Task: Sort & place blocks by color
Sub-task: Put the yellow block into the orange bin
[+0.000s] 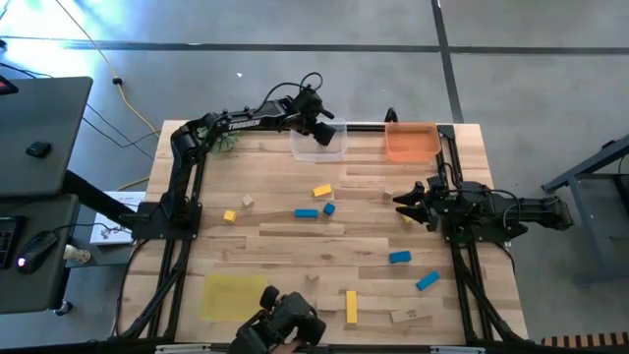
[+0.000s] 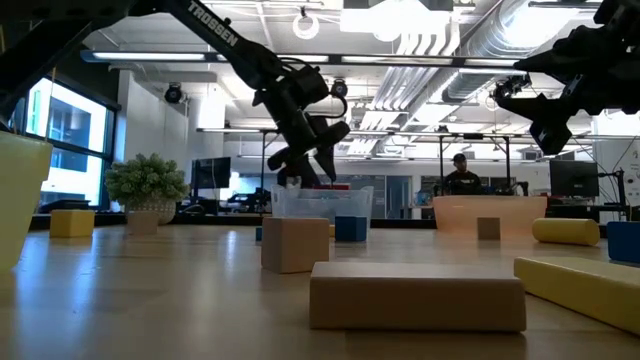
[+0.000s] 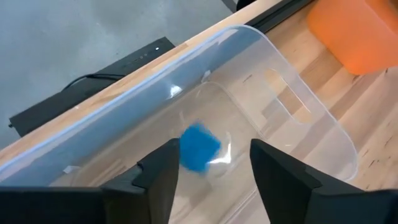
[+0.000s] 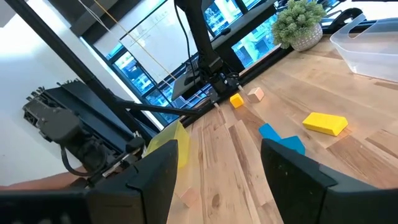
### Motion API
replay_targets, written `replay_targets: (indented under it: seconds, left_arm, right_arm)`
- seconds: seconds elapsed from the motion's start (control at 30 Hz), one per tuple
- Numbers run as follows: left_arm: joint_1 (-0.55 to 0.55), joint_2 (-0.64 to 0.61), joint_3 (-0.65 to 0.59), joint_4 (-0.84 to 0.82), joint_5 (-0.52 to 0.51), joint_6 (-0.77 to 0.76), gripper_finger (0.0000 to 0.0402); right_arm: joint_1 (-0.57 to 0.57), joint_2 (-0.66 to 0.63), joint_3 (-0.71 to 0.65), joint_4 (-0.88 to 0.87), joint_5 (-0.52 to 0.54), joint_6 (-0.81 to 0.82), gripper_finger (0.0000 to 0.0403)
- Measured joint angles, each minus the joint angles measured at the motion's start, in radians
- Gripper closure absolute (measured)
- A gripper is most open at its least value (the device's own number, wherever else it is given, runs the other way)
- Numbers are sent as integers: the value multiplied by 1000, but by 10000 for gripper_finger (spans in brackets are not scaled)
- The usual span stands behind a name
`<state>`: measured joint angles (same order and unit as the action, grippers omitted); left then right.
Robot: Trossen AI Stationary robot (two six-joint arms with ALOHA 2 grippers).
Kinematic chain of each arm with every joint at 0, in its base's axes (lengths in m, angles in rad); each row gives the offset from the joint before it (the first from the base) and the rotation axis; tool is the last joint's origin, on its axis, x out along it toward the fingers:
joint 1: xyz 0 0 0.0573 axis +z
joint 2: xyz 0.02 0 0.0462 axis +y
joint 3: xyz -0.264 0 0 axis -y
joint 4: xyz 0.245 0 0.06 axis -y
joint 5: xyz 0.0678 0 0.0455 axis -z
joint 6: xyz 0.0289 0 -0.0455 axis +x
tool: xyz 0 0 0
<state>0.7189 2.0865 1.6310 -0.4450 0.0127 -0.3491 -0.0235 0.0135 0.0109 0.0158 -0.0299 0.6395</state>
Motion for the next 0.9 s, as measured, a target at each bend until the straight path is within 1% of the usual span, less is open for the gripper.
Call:
replay_targets:
  seconds: [0.1,0.17,0.37,0.47,0.6,0.8,0.9]
  left_arm:
    - [0,-2,0,0,6,-16,207]
    - [0,-8,0,0,7,-16,207]
    - [0,-57,0,-2,59,-6,210]
    - [1,-94,0,-9,77,-4,210]
    - [0,-157,0,-34,82,32,210]
    - [0,-269,0,-128,80,97,209]
    - [-2,-328,0,-169,74,134,209]
  right_arm:
    - [0,0,0,1,4,0,183]
    - [0,0,0,2,28,0,182]
    - [0,0,0,34,173,0,182]
    - [-1,0,0,76,217,11,183]
    - [-1,0,0,126,241,10,182]
    - [-5,0,0,242,265,-35,182]
    - [-18,3,24,250,267,-36,182]
